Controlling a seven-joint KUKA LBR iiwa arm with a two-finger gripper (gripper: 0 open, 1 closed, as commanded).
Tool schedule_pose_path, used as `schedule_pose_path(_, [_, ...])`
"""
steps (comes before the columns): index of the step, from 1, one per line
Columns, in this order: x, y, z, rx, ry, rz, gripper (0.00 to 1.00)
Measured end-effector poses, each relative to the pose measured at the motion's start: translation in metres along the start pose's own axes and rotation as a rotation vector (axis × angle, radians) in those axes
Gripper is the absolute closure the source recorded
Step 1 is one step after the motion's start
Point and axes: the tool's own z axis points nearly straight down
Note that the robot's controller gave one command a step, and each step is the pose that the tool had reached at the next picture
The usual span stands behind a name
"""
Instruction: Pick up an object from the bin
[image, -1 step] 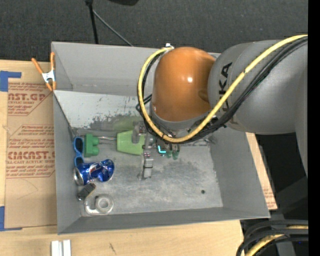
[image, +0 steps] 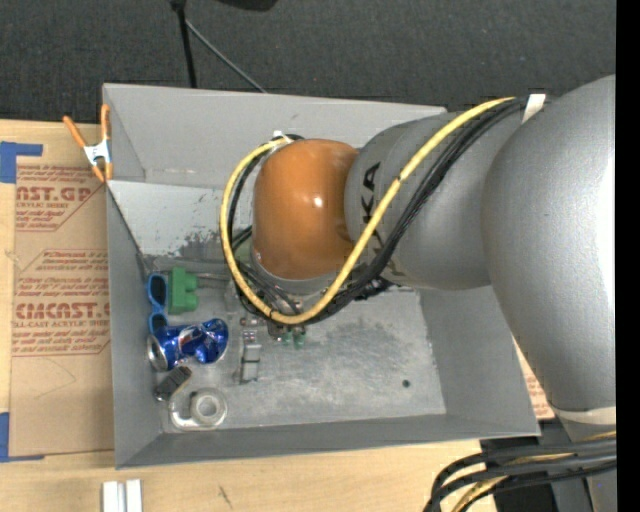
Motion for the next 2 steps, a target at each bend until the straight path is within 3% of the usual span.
schedule_pose_path(1, [-0.0398,0.0458,0.0919,0.0,-0.007,0.0,0.0])
schedule_pose_path(2, [-0.04,0.0444,0.088,-0.001,-0.008,0.003,1.0])
